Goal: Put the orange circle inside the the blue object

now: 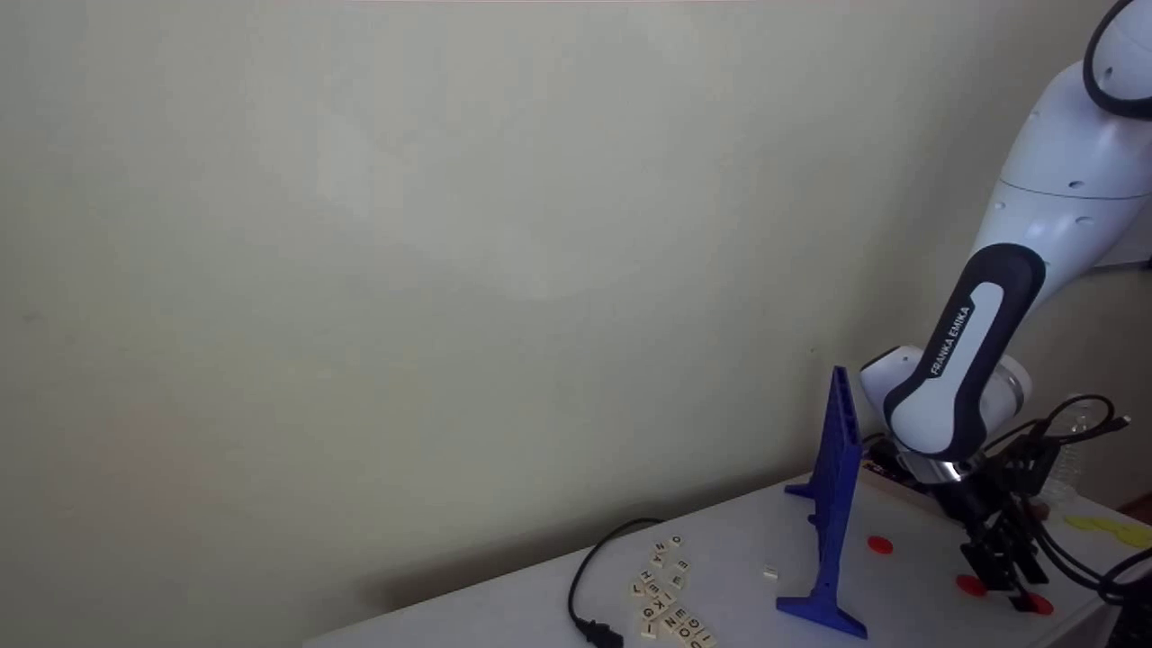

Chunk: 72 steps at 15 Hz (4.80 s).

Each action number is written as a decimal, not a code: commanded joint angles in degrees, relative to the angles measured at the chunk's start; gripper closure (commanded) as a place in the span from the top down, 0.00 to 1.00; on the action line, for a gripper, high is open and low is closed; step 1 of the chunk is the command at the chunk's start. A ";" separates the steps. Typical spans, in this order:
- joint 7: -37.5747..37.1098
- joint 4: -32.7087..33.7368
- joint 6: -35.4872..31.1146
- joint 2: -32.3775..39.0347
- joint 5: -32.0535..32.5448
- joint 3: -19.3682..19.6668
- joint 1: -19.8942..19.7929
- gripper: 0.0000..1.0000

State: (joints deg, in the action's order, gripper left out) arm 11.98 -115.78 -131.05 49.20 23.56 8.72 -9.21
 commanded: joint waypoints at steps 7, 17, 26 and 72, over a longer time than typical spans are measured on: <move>0.80 2.82 2.53 3.33 0.50 1.33 0.58 0.51; 1.27 3.26 3.81 2.78 0.92 1.34 0.19 0.11; 3.36 -7.19 -9.48 -6.07 0.76 2.02 -2.52 0.11; 58.01 -26.05 -25.19 -48.39 -43.27 -2.94 1.54 0.11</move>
State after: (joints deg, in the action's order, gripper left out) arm 65.65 -144.03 -158.48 0.39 -15.05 6.15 -7.92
